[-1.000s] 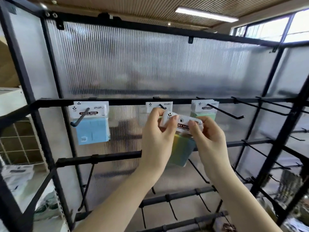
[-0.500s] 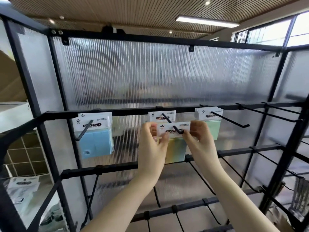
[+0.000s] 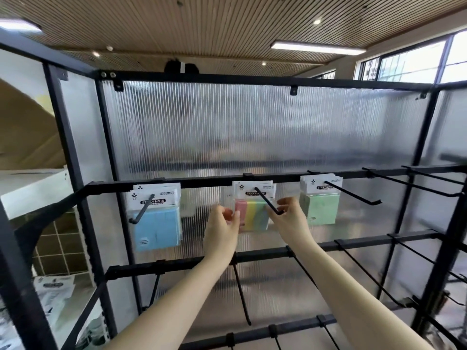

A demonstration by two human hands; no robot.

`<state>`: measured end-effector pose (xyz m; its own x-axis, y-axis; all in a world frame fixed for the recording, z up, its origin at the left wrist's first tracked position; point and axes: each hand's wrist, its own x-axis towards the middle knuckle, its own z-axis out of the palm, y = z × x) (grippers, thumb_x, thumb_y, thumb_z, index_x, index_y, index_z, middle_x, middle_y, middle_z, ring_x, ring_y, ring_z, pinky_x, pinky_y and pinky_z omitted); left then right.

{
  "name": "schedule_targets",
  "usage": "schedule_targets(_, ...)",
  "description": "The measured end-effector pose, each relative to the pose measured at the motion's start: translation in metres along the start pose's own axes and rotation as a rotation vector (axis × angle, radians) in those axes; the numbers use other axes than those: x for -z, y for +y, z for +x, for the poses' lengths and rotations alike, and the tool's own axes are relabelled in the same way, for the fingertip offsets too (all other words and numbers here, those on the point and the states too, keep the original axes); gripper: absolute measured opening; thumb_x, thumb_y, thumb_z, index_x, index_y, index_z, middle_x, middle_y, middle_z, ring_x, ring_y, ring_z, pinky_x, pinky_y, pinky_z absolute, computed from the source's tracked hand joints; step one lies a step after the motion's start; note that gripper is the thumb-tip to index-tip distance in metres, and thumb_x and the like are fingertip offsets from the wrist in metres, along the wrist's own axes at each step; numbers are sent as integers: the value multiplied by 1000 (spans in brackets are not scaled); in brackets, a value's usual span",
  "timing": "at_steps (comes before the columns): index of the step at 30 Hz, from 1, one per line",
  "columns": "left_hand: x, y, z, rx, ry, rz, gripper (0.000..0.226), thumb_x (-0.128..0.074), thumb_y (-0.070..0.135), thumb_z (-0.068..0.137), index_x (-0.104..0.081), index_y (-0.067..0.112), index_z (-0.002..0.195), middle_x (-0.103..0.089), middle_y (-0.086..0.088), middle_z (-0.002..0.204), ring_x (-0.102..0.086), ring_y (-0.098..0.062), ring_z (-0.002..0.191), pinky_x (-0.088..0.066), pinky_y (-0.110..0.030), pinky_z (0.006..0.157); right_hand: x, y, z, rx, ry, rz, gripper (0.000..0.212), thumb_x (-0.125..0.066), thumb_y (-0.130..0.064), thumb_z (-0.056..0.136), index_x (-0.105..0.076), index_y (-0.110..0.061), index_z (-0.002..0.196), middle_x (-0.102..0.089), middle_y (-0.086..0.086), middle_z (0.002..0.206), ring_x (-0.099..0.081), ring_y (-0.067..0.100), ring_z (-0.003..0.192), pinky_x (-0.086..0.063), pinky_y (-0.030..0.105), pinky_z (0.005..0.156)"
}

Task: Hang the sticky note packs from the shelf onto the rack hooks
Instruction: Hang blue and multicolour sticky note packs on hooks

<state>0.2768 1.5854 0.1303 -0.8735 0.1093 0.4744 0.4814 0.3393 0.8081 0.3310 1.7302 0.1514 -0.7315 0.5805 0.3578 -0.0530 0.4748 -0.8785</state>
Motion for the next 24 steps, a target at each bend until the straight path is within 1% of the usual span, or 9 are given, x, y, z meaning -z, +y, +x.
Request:
schedule_targets(3, 1, -11, -7, 68, -12, 52, 20, -50, 31, 97, -57, 12, 100, -58, 4, 92, -54, -12, 83, -37, -23, 63, -3, 14, -2, -77, -67, -81, 27, -60, -27, 93, -46, -13, 111, -56, -6, 88, -55, 9, 76, -38, 20, 55)
schedule_targets(6, 5, -25, -16, 113, -92, 102, 21, -49, 31, 98, -59, 12, 99, -58, 6, 88, -56, -11, 82, -37, -21, 61, -5, 31, -11, -142, -150, -212, 23, -54, -26, 95, -52, -8, 108, -59, 0, 82, -55, 13, 71, -36, 24, 53)
schedule_targets(10, 13, -43, -34, 136, -270, 193, 22, -48, 32, 98, -59, 18, 86, -64, 3, 81, -61, -13, 75, -44, -26, 63, -6, 46, -35, -183, -277, -294, 18, -50, -21, 96, -58, -6, 101, -60, 3, 78, -54, 16, 66, -40, 24, 54)
schedule_targets(13, 23, -53, -49, 139, -337, 263, 23, -48, 29, 97, -56, 25, 77, -63, 5, 76, -60, -11, 69, -49, -31, 66, -6, 48, -55, -144, -294, -315, 16, -48, -22, 97, -57, -9, 95, -60, 2, 76, -52, 14, 61, -37, 23, 50)
schedule_targets(16, 41, -59, -69, 131, -339, 336, 15, -49, 29, 97, -58, 26, 86, -67, 6, 87, -62, -11, 79, -54, -35, 74, -13, 39, -77, -66, -306, -333, 15, -47, -25, 98, -57, -14, 99, -61, 0, 83, -55, 13, 66, -37, 24, 51)
schedule_targets(18, 56, -61, -83, 116, -318, 338, 11, -51, 25, 97, -61, 24, 92, -66, 6, 92, -63, -13, 85, -54, -38, 79, -22, 32, -90, -18, -321, -323, 13, -46, -26, 97, -58, -19, 100, -62, -1, 87, -58, 18, 72, -44, 28, 57)
schedule_targets(19, 64, -60, -90, 111, -305, 332, 11, -51, 23, 96, -62, 22, 94, -66, 6, 92, -63, -14, 87, -54, -38, 79, -27, 26, -96, 1, -335, -314, 14, -46, -26, 96, -58, -21, 100, -62, -1, 89, -60, 20, 76, -47, 31, 62)
schedule_targets(22, 95, -55, -112, 87, -273, 370, 11, -51, 23, 96, -62, 22, 98, -62, 13, 93, -61, -9, 90, -49, -21, 72, -45, 10, -114, 72, -390, -261, 14, -48, -27, 95, -60, -23, 100, -64, -2, 91, -61, 21, 81, -53, 37, 72)
schedule_targets(24, 118, -53, -128, 80, -258, 387, 14, -50, 25, 97, -62, 22, 103, -61, 14, 96, -60, -6, 91, -50, -24, 76, -59, 0, -128, 129, -431, -236, 9, -50, -25, 95, -59, -26, 97, -63, -5, 88, -61, 17, 80, -54, 35, 72)
